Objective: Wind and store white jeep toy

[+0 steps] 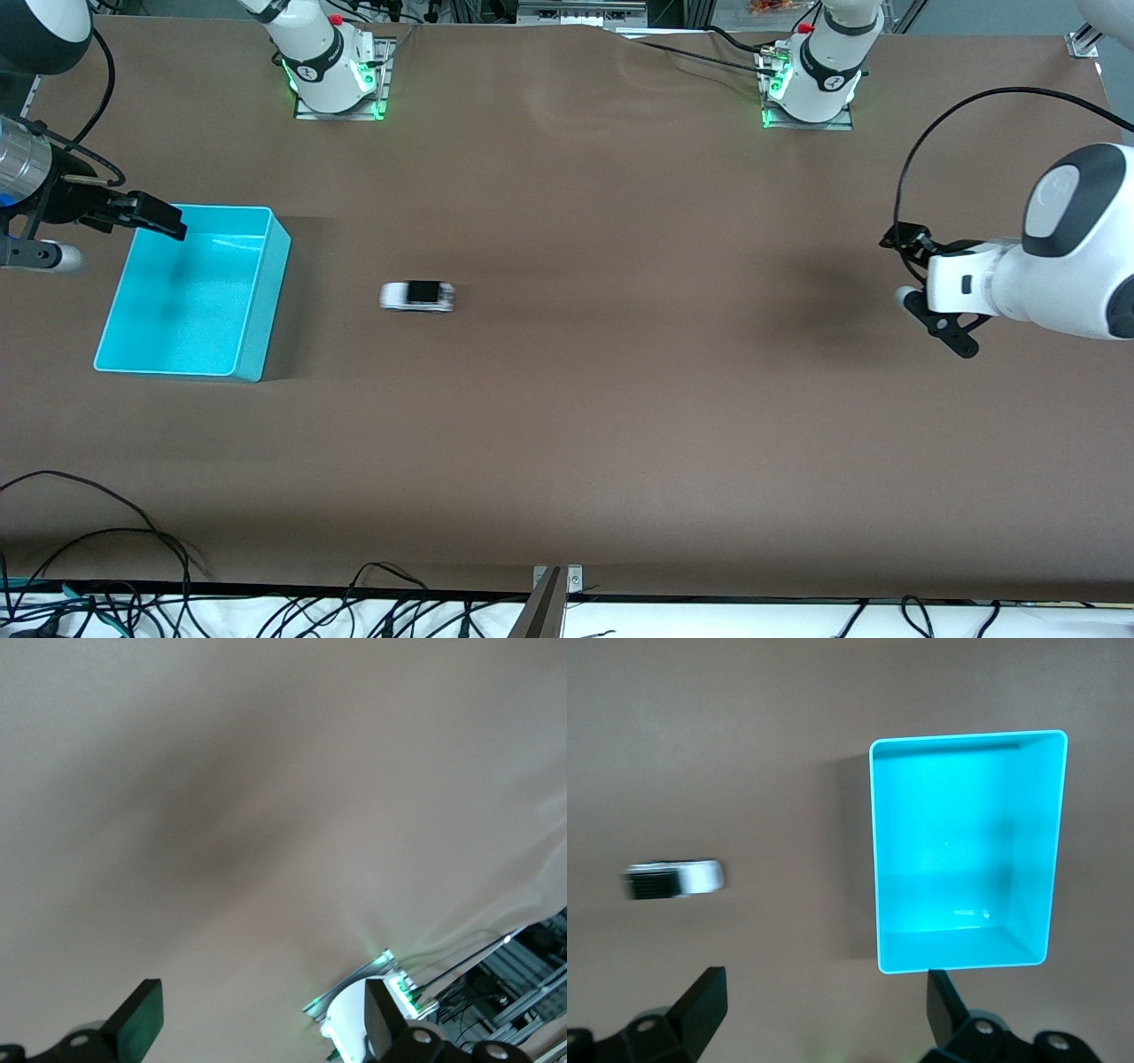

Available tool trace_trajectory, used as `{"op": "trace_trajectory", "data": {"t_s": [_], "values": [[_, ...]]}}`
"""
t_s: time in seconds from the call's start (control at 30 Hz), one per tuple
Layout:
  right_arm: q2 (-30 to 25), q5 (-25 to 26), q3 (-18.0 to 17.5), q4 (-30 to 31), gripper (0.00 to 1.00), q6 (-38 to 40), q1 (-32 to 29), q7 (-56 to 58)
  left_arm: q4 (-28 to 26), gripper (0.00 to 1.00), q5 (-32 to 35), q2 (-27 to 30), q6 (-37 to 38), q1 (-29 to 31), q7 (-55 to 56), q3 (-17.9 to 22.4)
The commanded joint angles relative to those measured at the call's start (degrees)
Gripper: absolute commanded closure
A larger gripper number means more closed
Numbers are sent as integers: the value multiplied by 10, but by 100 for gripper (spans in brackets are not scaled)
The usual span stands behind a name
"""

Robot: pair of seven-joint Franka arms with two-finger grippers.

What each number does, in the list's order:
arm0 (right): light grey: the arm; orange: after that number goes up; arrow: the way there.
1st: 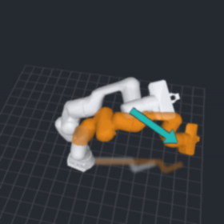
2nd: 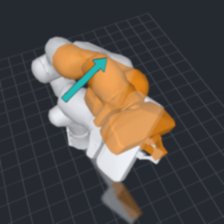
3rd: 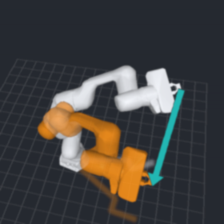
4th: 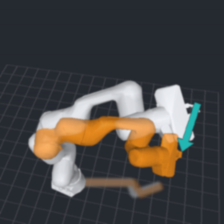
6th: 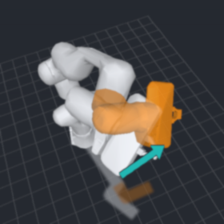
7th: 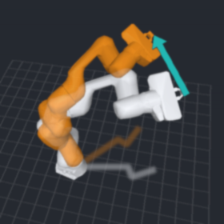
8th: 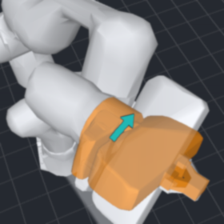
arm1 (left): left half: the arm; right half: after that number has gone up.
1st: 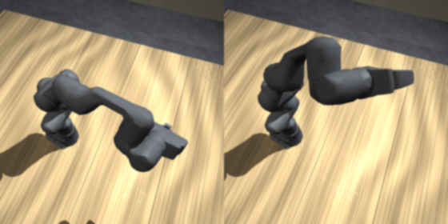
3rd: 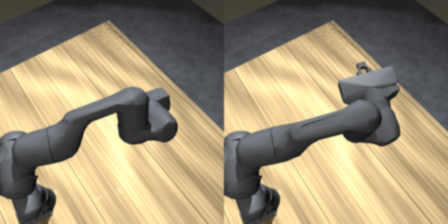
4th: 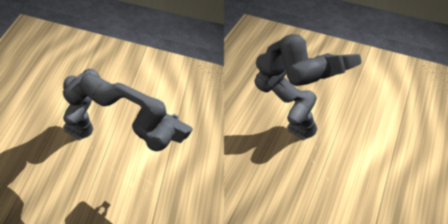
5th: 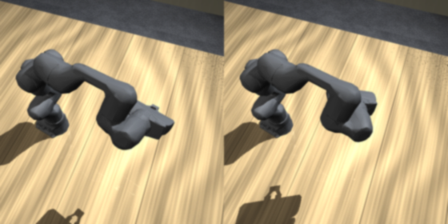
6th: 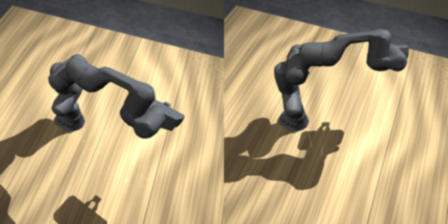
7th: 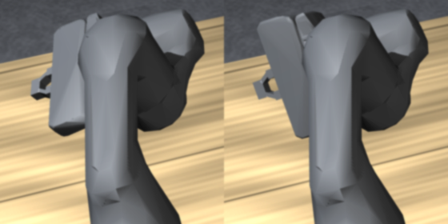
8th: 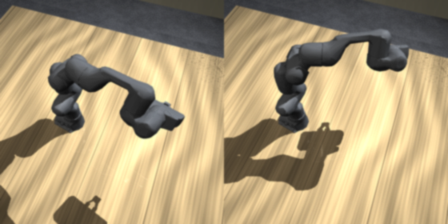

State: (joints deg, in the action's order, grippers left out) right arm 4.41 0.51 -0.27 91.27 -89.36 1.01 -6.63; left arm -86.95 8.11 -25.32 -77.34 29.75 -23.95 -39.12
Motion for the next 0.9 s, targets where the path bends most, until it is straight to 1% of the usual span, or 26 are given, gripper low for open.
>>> {"op": "trace_trajectory", "data": {"t_s": [0.0, 0.1, 0.3, 0.53, 0.73, 0.87], "values": [[-1, -1, -11, -14, 0, 3, 0, -5, 3, 0, -9, 5, 10, 3, 83, -38], [-2, 14, -13, -14, 0, -15, 9, -5, 2, 0, -9, 4, 10, 2, 120, -53], [1, 16, -22, -12, 0, -34, 11, -5, 2, 0, -8, 0, 6, -2, 129, -54], [3, 13, -23, -12, 0, -31, 11, -5, 3, 0, -1, 1, 3, -7, 144, -55], [-1, 18, -30, -8, 0, -6, 23, -3, 6, 0, 0, 4, -16, -7, 162, -56], [0, 16, -30, -8, 0, -6, 22, 2, 6, 0, 1, 5, -40, -3, 170, -55]]}}
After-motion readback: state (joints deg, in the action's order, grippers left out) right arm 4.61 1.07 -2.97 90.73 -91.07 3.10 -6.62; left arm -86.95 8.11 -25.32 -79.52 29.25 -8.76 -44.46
